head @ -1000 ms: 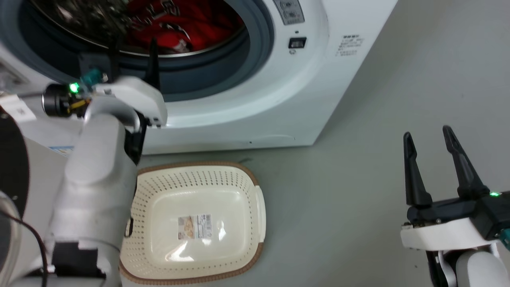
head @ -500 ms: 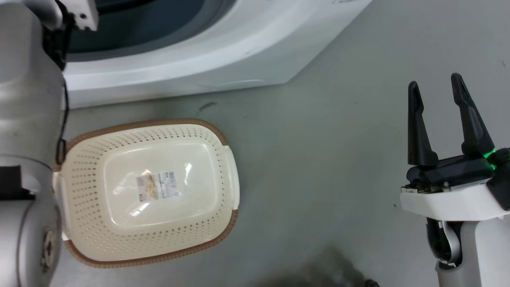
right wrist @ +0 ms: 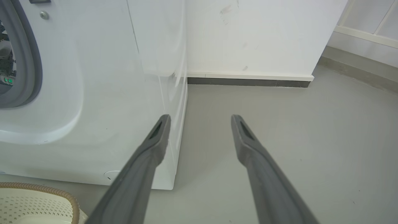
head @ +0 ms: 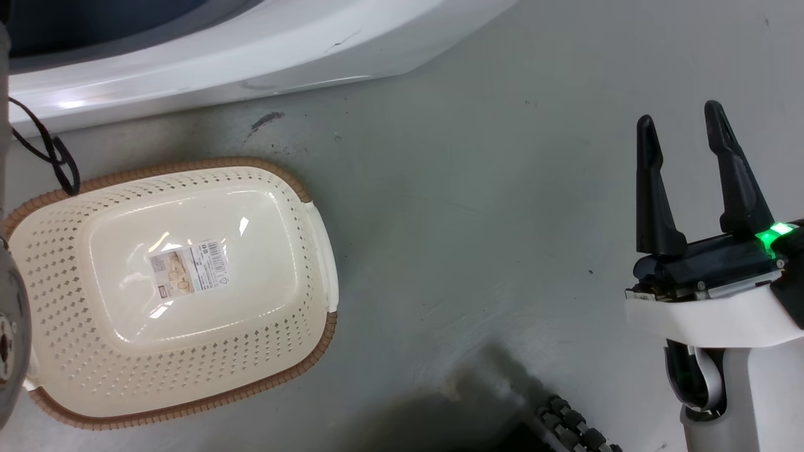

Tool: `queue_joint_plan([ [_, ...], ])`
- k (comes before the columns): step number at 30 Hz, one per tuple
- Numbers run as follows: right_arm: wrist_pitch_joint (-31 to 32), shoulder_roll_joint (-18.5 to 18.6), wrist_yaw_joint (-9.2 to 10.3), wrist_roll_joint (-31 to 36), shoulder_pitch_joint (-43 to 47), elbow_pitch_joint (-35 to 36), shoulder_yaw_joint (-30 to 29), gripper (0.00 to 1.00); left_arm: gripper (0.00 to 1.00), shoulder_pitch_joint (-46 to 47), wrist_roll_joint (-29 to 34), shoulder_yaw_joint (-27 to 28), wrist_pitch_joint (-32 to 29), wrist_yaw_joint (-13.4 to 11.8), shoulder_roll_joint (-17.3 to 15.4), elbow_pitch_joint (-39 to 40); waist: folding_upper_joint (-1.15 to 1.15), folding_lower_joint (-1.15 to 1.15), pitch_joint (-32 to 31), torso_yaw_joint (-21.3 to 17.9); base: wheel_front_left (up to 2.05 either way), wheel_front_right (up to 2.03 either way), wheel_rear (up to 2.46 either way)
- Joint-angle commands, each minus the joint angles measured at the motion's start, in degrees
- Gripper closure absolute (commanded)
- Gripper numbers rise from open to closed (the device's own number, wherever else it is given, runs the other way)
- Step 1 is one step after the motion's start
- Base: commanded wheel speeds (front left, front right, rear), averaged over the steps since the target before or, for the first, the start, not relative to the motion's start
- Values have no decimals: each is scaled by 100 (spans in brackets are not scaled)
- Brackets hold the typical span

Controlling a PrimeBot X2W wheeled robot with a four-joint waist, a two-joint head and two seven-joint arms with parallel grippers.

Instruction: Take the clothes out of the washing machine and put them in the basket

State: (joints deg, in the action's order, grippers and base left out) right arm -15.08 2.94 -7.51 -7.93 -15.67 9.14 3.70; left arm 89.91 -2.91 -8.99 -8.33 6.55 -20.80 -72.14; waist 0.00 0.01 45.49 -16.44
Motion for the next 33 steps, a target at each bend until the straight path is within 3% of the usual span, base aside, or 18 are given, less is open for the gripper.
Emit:
queue_joint_plan([
  [1, -14, -11, 4, -10, -89, 27, -1, 0, 0, 46, 15, -11, -13, 4, -42, -27, 0, -1, 31, -19, 0, 0, 0],
  [6, -14, -11, 4, -54, -125, 41, -27, 0, 0, 157, 48, -141, -114, -3, -59, -75, 0, -1, 95, -20, 0, 0, 0],
  [7, -14, -11, 4, -65, -128, 45, -23, 0, 16, 151, 46, -157, -129, -2, -65, -82, 0, -1, 98, -20, 0, 0, 0],
  [8, -14, -11, 4, -74, -135, 55, -22, 0, 58, 155, 63, -185, -142, -12, -74, -87, 0, -1, 100, -20, 0, 0, 0],
  [9, -14, -11, 4, -75, -141, 62, -24, 0, 87, 165, 63, -194, -93, -35, -81, -88, 0, -1, 104, -19, 0, 0, 0],
  [10, -14, -11, 4, -88, -147, 70, -26, 0, 100, 171, 44, -196, -54, -40, -81, -90, 0, -1, 104, -18, 0, 0, 0],
  [23, -14, -11, 4, -25, -127, 49, -49, 0, 100, 128, -84, -282, 429, -11, 23, -89, 0, -1, -112, 69, 0, 0, 0],
  [33, -14, -10, 4, 145, 47, -46, 1, 0, 100, -667, -360, -345, 1248, 72, 221, -115, 0, -1, -972, 295, 0, 0, 0],
])
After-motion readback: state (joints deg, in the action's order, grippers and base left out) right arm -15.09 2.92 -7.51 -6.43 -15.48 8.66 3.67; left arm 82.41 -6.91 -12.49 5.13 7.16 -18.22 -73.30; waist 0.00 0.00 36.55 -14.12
